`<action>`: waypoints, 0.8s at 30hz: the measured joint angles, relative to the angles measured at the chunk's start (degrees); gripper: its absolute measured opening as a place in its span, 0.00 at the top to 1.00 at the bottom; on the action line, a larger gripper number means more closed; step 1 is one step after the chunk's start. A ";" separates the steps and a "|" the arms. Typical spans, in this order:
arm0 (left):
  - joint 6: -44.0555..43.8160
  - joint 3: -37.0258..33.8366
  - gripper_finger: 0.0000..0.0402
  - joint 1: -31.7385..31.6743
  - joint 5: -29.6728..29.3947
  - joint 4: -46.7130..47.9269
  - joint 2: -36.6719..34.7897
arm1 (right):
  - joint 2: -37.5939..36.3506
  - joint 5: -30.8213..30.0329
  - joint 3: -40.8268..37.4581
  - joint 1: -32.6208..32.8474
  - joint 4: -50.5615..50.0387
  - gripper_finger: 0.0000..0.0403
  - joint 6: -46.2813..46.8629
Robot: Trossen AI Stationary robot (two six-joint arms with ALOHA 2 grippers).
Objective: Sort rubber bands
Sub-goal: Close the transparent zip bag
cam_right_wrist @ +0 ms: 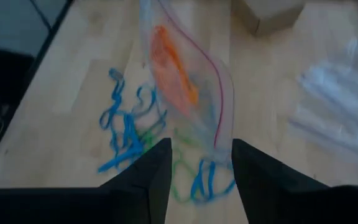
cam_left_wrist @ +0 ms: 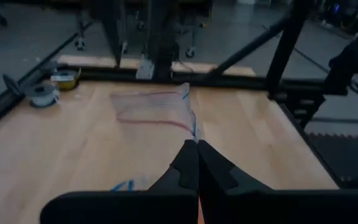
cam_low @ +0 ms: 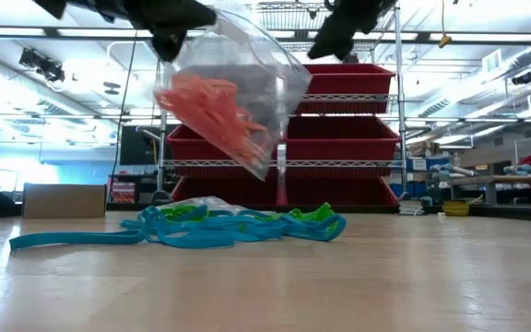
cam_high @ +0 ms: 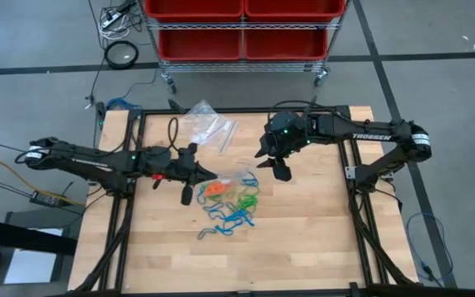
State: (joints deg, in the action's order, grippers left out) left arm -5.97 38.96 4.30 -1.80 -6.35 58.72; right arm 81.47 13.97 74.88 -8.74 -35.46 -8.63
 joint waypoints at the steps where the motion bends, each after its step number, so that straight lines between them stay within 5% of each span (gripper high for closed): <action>1: 0.07 0.02 1.00 0.45 -0.37 1.21 -0.93 | 0.02 0.79 -1.27 -0.30 2.80 0.62 0.30; 13: 0.43 0.00 1.00 5.38 -5.36 8.68 -9.98 | 0.07 4.68 -14.92 -1.92 24.77 0.63 4.26; 24: 0.64 0.00 1.00 7.08 -7.12 8.23 -10.78 | 1.97 8.86 -26.65 -2.33 56.76 0.63 11.14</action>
State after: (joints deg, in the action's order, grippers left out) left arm -5.33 38.96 11.38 -8.92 1.88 47.94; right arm 83.44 22.84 48.23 -11.07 21.30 2.51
